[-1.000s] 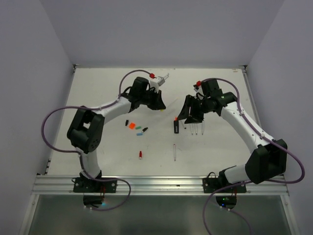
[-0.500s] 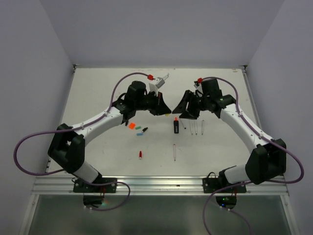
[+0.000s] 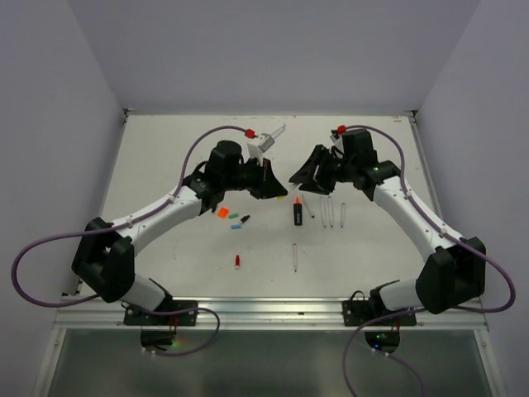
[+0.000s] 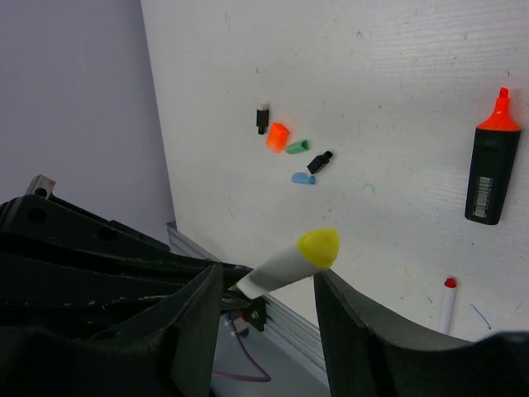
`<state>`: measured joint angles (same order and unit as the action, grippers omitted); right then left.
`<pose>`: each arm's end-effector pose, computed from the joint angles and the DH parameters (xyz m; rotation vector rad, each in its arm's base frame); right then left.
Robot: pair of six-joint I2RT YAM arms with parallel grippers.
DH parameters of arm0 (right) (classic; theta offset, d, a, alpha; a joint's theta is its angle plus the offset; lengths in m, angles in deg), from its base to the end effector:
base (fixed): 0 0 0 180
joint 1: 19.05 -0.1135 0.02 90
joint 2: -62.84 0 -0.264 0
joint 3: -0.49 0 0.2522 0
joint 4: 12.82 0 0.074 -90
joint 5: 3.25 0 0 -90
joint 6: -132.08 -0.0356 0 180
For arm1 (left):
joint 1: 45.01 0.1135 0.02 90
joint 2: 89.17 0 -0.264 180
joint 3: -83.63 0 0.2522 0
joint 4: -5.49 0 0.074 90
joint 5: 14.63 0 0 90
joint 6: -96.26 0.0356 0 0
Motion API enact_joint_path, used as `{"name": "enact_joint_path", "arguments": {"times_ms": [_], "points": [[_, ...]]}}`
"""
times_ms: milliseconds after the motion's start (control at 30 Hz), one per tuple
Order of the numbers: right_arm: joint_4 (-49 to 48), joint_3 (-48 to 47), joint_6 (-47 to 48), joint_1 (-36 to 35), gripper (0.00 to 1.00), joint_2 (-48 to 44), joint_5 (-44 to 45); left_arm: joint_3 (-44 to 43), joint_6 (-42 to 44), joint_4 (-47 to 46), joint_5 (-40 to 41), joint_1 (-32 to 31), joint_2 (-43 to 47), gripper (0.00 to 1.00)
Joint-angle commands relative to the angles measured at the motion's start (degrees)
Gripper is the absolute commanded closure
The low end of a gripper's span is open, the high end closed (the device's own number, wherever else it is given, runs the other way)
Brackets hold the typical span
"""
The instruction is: Open the pen caps
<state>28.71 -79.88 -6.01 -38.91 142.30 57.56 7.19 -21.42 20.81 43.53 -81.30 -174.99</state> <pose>0.2797 0.1195 0.3086 0.3128 2.4458 1.1577 0.2664 -0.2189 0.2921 0.5482 2.0953 -1.2386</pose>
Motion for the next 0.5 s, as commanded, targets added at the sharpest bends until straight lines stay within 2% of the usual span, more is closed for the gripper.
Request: {"name": "enact_joint_path", "arguments": {"times_ms": [0, 167, 233, 267, 300, 333, 400, 433, 467], "points": [[-3.9, -0.2, -1.8, 0.1, 0.5, 0.6, 1.0, 1.3, -2.2, -4.3, -2.7, -0.6, 3.1, 1.0], [-5.5, 0.6, -3.1, 0.0, 0.61, 1.2, 0.5, 3.2, -3.3, -6.6, -4.5, -0.7, 4.6, 1.0], [-7.4, 1.9, -4.3, 0.0, 0.75, 1.0, -0.3, 3.3, -3.3, -6.7, -5.2, -0.7, 5.0, 1.0], [-7.7, 2.6, -4.5, -0.1, 0.91, 0.9, -0.5, 3.3, -3.2, -6.7, -5.3, -0.7, 4.9, 1.0], [-8.0, 2.7, -4.8, -0.1, 0.99, 0.6, -0.7, 3.3, -3.2, -6.7, -5.7, -0.7, 5.0, 1.0], [-8.1, 2.8, -4.8, -0.1, 1.0, 0.3, -0.6, 3.4, -3.2, -6.6, -6.0, -0.7, 4.9, 1.0], [-7.6, 2.8, -4.6, -0.1, 1.0, -0.1, -0.7, 3.4, -2.8, -5.1, -6.2, -0.7, 4.8, 0.82], [-7.5, 2.8, -4.5, -0.1, 1.0, -0.6, -0.8, 3.4, -2.6, -4.4, -6.0, -0.7, 4.8, 0.68], [-7.2, 2.8, -4.4, -0.1, 1.0, -0.9, -1.0, 3.6, -2.0, -3.6, -5.4, -0.7, 5.0, 0.64]]}}
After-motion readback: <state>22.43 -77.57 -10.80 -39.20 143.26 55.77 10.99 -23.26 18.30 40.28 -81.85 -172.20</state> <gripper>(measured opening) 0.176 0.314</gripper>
